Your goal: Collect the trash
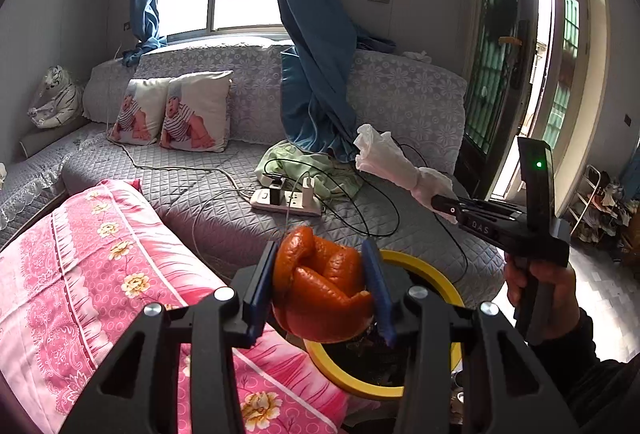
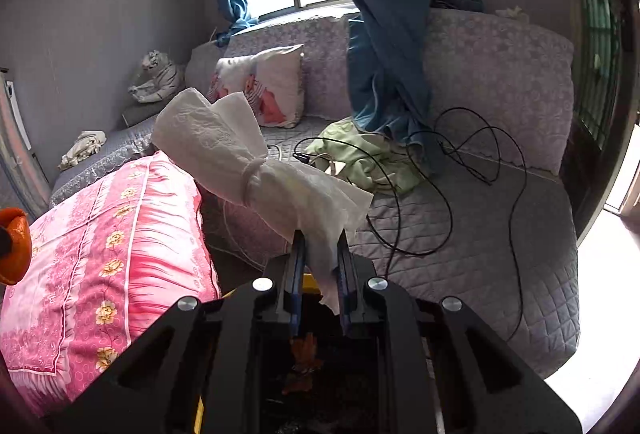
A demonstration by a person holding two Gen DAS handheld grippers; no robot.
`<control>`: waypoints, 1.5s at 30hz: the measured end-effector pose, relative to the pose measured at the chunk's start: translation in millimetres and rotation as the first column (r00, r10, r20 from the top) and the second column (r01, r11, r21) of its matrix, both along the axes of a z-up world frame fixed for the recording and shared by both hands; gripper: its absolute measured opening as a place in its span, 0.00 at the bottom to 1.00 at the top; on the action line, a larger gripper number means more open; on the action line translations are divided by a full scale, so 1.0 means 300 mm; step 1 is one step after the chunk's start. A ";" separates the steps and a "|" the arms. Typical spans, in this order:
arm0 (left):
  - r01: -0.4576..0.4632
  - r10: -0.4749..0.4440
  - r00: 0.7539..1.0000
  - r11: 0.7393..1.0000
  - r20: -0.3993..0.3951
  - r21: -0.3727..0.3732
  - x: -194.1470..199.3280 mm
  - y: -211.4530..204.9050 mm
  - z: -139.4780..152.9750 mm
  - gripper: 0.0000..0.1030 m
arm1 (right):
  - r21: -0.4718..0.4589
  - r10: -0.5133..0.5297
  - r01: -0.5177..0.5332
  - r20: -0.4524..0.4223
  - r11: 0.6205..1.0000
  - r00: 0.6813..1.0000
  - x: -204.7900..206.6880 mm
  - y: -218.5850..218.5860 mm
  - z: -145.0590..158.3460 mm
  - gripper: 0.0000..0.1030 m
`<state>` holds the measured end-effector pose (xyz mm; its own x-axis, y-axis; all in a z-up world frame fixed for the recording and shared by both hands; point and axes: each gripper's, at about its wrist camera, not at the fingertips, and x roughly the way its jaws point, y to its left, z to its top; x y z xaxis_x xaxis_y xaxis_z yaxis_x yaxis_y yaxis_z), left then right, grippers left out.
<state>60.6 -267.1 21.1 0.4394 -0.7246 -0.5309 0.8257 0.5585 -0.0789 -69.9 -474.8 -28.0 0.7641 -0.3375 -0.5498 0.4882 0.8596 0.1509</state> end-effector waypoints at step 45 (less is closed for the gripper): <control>0.060 -0.064 0.969 0.998 -0.238 -0.026 0.173 -0.228 -0.261 0.61 | 0.131 -0.068 0.083 -0.115 0.988 0.991 -0.072 -0.070 -0.177 0.33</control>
<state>112.3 -335.5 -57.3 0.2560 -0.7571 -0.6011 0.8148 0.5036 -0.2872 -91.5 -495.7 -81.0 0.6715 -0.3092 -0.6734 0.5713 0.7948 0.2047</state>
